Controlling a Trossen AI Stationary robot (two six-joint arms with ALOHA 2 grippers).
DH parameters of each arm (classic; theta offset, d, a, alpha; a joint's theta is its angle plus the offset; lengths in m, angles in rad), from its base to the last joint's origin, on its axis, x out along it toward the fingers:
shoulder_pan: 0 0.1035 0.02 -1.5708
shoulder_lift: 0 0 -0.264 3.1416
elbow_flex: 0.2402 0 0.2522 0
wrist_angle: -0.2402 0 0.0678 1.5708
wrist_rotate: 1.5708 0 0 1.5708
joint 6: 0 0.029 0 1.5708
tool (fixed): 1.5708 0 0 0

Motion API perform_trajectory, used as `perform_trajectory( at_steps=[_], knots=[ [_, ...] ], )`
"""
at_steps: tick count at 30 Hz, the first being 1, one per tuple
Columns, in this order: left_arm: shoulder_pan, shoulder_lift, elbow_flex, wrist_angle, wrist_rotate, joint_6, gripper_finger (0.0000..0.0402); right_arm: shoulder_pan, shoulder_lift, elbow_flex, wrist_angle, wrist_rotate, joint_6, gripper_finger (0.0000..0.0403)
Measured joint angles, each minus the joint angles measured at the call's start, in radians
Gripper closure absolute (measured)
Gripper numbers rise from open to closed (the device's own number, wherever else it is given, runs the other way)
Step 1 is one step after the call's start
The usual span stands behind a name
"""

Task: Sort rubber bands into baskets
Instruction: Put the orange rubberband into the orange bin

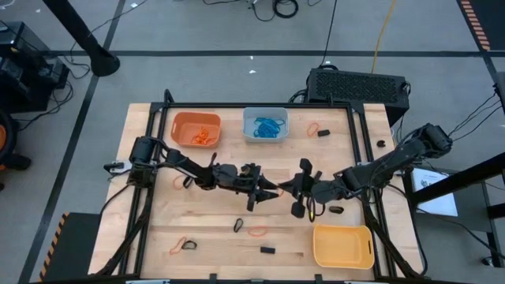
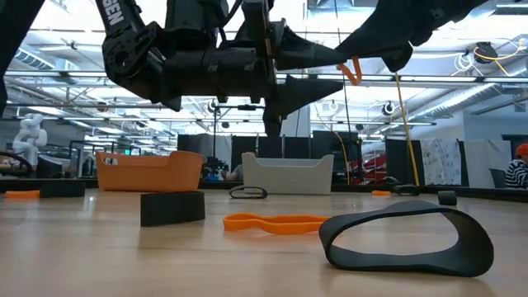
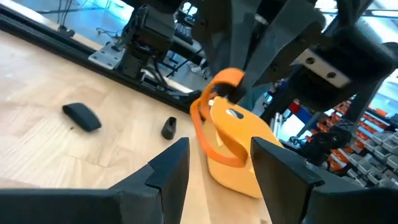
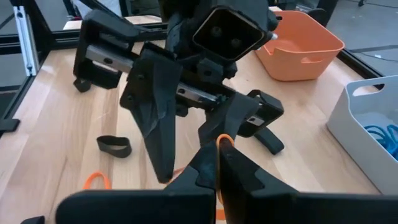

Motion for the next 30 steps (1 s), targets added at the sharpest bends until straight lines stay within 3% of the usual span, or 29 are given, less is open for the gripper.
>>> perform_trajectory(
  at_steps=[8,17,19,25,30],
  knots=[
    [0.02,0.0,0.0,-0.005,-0.007,0.0,0.0262,-0.001,0.0,0.0,0.0,-0.006,0.0,0.0403],
    [0.023,0.0,0.0,-0.004,0.001,0.012,0.0381,-0.001,0.0,0.0,-0.001,-0.006,-0.021,0.0402],
    [0.023,0.0,0.0,-0.002,0.006,0.029,0.0393,-0.001,0.0,0.0,0.0,-0.005,-0.022,0.0397],
    [0.035,0.0,0.0,-0.003,0.022,0.036,0.0394,-0.001,0.0,0.0,-0.001,-0.005,-0.023,0.034],
    [0.08,-0.029,-0.013,-0.01,0.11,0.033,0.0398,-0.001,-0.002,0.0,-0.027,-0.006,-0.023,0.0273]
  ],
)
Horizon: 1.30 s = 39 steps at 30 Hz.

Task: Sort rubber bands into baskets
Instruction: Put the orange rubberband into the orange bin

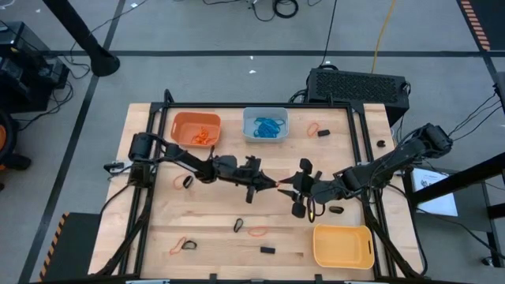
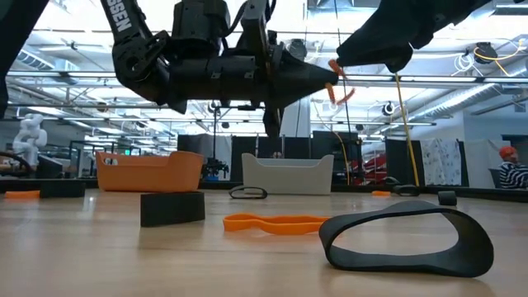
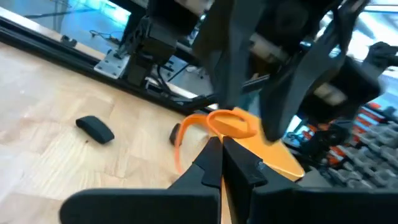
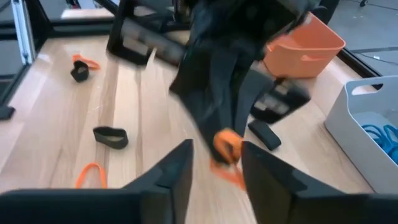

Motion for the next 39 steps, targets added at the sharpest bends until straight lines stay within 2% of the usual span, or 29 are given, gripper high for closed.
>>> perform_trajectory(
  at_steps=[4,7,9,11,18,21,24,27,32,39],
  knots=[
    [0.054,-0.101,-0.021,-0.121,0.059,0.001,0.0399,0.001,-0.006,0.0,-0.035,0.0,0.005,0.0231],
    [0.094,-0.215,-0.031,-0.327,0.057,0.071,0.04,0.002,-0.008,-0.001,-0.041,-0.005,0.005,0.0212],
    [0.115,-0.308,-0.031,-0.506,0.02,0.133,0.04,0.002,-0.008,-0.001,-0.042,-0.025,0.003,0.0205],
    [0.128,-0.402,-0.031,-0.677,-0.046,0.209,0.04,0.002,-0.009,-0.001,-0.045,-0.044,0.002,0.0203],
    [0.176,-0.689,-0.031,-1.259,-0.389,0.373,0.0401,0.002,-0.009,-0.001,-0.051,-0.058,0.0,0.0202],
    [0.212,-0.771,-0.031,-1.462,-0.548,0.389,0.0401,0.002,-0.009,-0.001,-0.05,-0.058,0.0,0.0202],
    [0.261,-0.814,-0.032,-1.614,-0.664,0.389,0.0401,0.002,-0.009,-0.001,-0.05,-0.054,0.0,0.0202],
    [0.324,-0.835,-0.062,-1.658,-0.706,0.389,0.0401,0.002,-0.009,-0.001,-0.05,-0.054,0.0,0.0202],
    [0.445,-0.833,-0.128,-1.667,-0.705,0.397,0.0401,0.002,-0.009,-0.001,-0.049,-0.054,0.0,0.0202],
    [0.542,-0.83,-0.177,-1.671,-0.627,0.397,0.0397,0.0,-0.009,-0.001,-0.049,-0.047,0.0,0.0202]
  ],
)
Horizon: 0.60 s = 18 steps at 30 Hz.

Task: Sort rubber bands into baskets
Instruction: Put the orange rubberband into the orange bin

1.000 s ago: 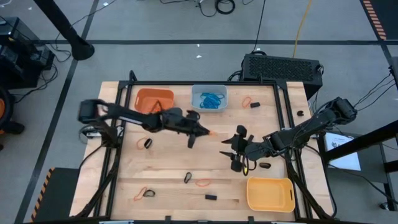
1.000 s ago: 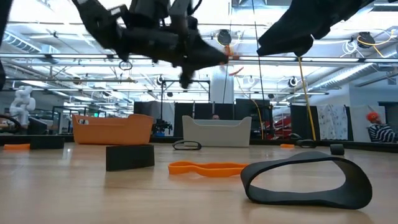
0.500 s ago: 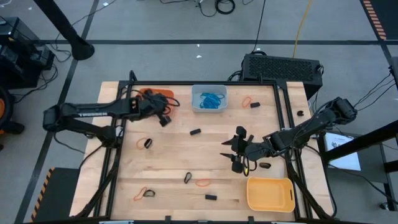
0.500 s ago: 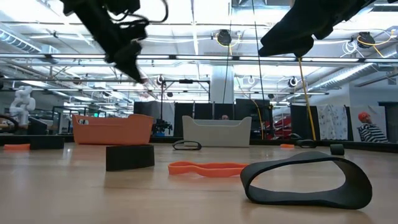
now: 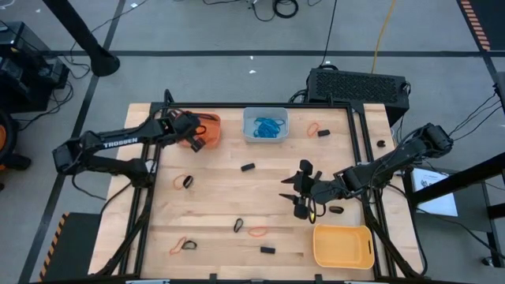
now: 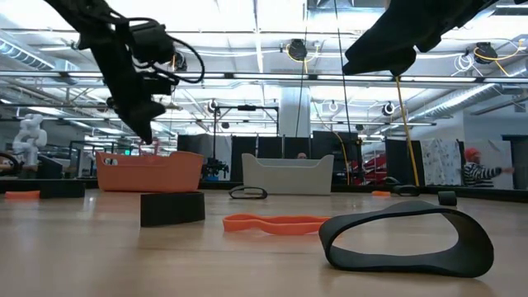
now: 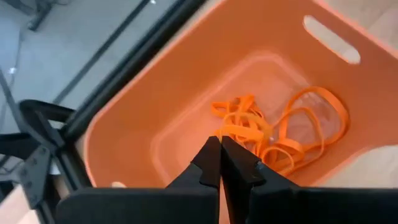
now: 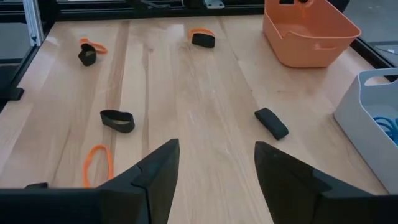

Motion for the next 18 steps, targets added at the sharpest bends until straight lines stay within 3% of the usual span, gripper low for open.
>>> perform_trajectory(
  at_steps=[18],
  knots=[
    [0.009,0.0,-0.021,-0.013,0.016,0.045,0.0377,-0.001,0.0,0.0,0.016,0.0,-0.003,0.0202]
  ],
)
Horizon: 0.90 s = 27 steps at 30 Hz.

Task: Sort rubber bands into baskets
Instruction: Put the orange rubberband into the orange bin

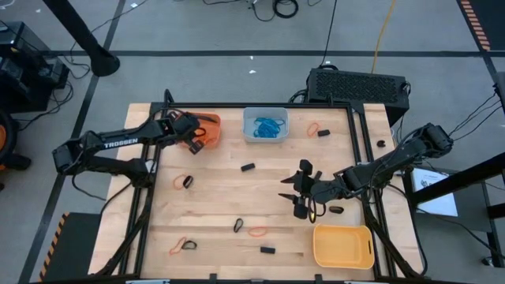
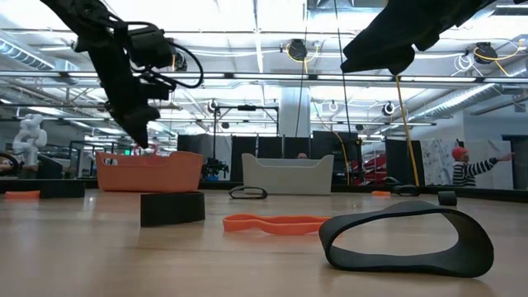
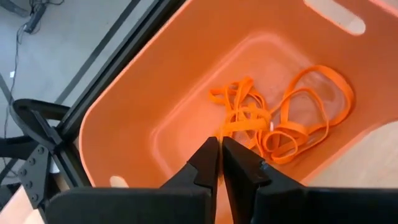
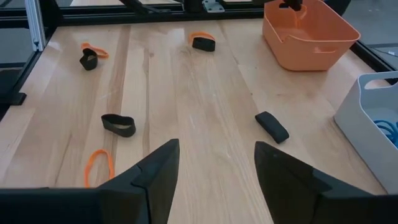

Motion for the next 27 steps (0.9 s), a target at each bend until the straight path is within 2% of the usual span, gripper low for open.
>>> perform_trajectory(
  at_steps=[4,11,14,27],
  knots=[
    [0.0,0.0,0.0,-0.011,0.0,0.005,0.0361,0.0,0.0,0.0,0.0,0.0,0.0,0.0202],
    [0.0,0.0,0.0,-0.012,0.0,-0.002,0.0272,0.0,0.0,0.0,0.0,0.001,-0.013,0.0202],
    [0.0,0.0,0.0,-0.012,0.0,-0.021,0.0246,0.0,0.0,0.0,0.0,0.001,-0.015,0.0202],
    [-0.027,-0.002,0.103,-0.062,0.023,-0.055,0.0235,0.0,0.0,0.0,-0.001,0.003,-0.024,0.0202]
  ],
)
